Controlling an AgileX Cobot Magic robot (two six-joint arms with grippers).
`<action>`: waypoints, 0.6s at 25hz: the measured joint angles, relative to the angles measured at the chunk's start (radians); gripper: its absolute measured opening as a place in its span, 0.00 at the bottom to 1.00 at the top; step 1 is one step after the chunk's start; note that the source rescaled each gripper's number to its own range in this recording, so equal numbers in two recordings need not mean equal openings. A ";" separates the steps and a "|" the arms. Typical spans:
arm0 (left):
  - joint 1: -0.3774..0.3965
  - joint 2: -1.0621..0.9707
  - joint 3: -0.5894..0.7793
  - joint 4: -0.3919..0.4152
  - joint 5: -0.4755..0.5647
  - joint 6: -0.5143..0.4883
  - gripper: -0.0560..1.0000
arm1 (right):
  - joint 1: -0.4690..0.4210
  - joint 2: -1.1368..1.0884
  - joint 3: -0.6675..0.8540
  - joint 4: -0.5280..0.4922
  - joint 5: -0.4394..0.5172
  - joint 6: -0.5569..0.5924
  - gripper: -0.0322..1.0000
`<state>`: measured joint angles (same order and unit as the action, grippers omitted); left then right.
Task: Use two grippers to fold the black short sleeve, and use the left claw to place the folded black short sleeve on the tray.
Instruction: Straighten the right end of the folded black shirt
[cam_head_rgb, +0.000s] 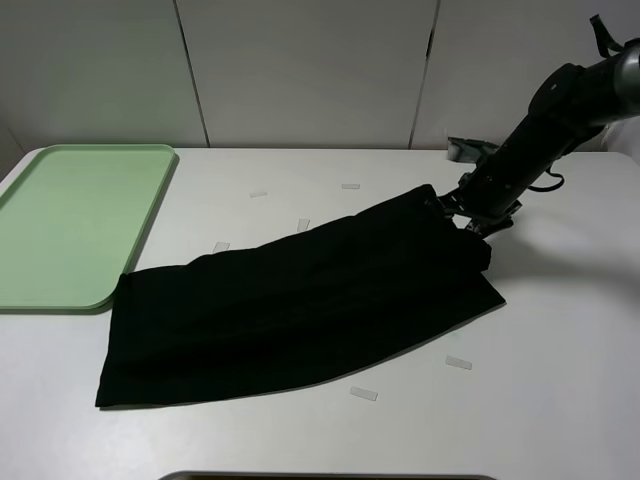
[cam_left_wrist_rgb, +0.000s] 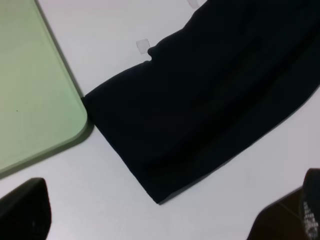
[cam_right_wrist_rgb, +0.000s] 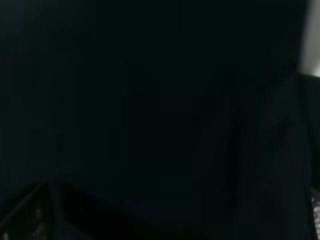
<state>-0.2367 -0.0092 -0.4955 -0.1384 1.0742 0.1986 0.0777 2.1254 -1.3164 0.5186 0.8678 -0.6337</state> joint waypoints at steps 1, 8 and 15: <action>0.000 0.000 0.000 0.000 0.000 0.000 1.00 | 0.008 0.000 0.000 0.000 0.001 0.000 1.00; 0.000 0.000 0.000 0.000 0.000 0.000 1.00 | 0.069 0.015 0.014 0.023 -0.004 -0.008 1.00; 0.000 0.000 0.000 0.001 0.000 0.000 1.00 | 0.085 0.009 0.073 0.036 -0.094 -0.024 0.51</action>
<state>-0.2367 -0.0092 -0.4955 -0.1375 1.0742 0.1986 0.1626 2.1343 -1.2435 0.5548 0.7733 -0.6581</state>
